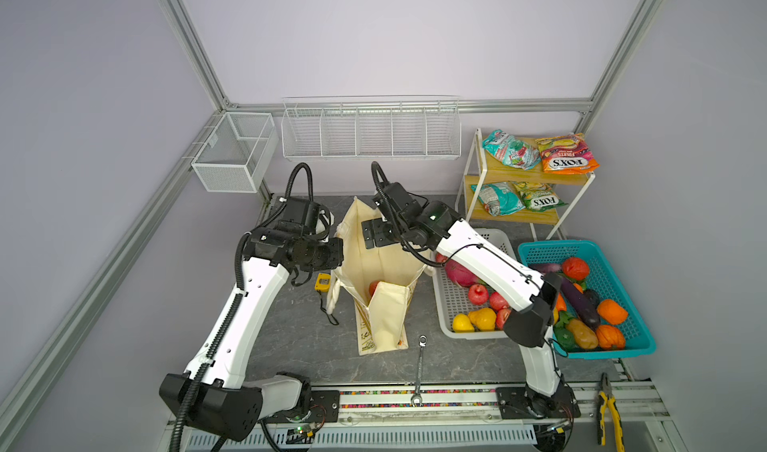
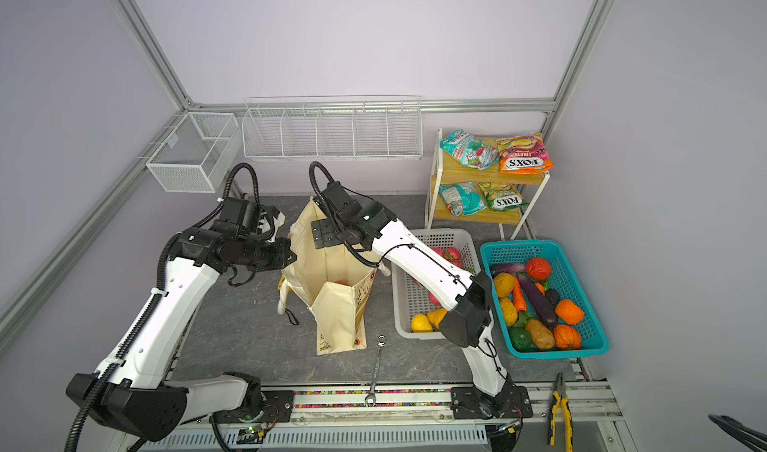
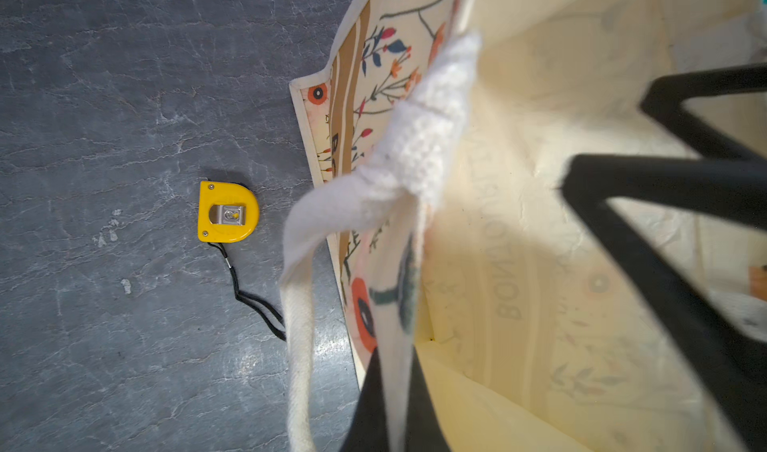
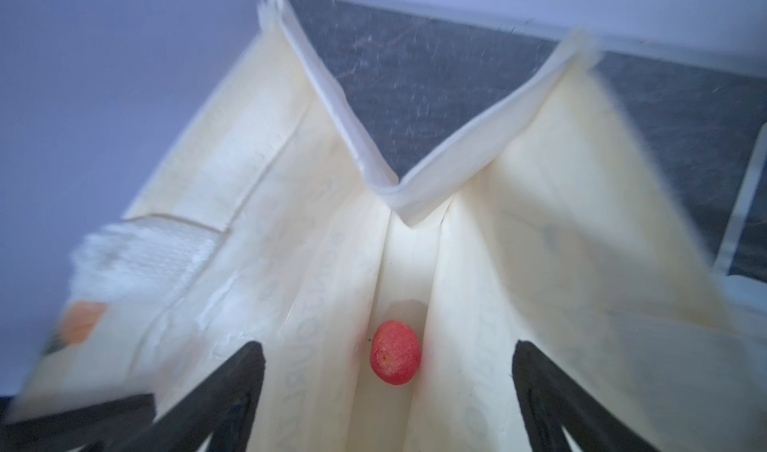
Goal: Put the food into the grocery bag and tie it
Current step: 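Lower the apple into the bag and open the right gripper, then move the right gripper back down into the white fruit basket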
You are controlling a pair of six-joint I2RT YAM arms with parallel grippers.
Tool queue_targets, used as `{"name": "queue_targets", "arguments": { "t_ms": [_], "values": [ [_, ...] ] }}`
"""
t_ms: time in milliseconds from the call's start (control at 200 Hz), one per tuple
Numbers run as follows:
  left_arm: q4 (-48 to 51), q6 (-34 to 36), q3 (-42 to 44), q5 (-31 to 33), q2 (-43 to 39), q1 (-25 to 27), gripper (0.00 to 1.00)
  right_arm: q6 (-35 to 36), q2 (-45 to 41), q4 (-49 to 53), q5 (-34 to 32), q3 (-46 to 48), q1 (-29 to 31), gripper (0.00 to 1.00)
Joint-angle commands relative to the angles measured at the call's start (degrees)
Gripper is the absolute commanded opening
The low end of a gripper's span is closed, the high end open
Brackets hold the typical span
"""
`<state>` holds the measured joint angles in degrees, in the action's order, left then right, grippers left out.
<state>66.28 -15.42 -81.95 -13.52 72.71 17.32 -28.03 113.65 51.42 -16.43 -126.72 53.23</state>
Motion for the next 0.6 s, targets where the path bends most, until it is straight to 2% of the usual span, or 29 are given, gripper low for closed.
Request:
{"name": "queue_targets", "arguments": {
  "t_ms": [0,120,350,455,595],
  "values": [
    [-2.12,-0.22,1.15,-0.34,-2.21,0.26,0.0,2.58,-7.87,-10.33,-5.59,5.27,-0.06,0.96],
    [-2.21,-0.4,1.7,-0.22,-2.35,0.26,0.0,7.49,-12.79,-15.36,-7.51,9.29,-0.15,0.97],
    [-2.21,-0.36,1.49,-0.44,-2.31,0.25,0.0,17.1,-19.32,-15.12,-10.69,14.63,-1.71,0.97],
    [-2.3,-0.11,1.3,-0.84,-1.89,0.26,0.0,16.97,-24.16,-14.77,-11.57,19.99,-3.8,0.97],
    [-2.3,0.52,1.01,-1.11,-1.11,0.26,0.0,11.0,-31.87,-13.65,-12.96,29.07,-7.98,0.97]
  ]
}}
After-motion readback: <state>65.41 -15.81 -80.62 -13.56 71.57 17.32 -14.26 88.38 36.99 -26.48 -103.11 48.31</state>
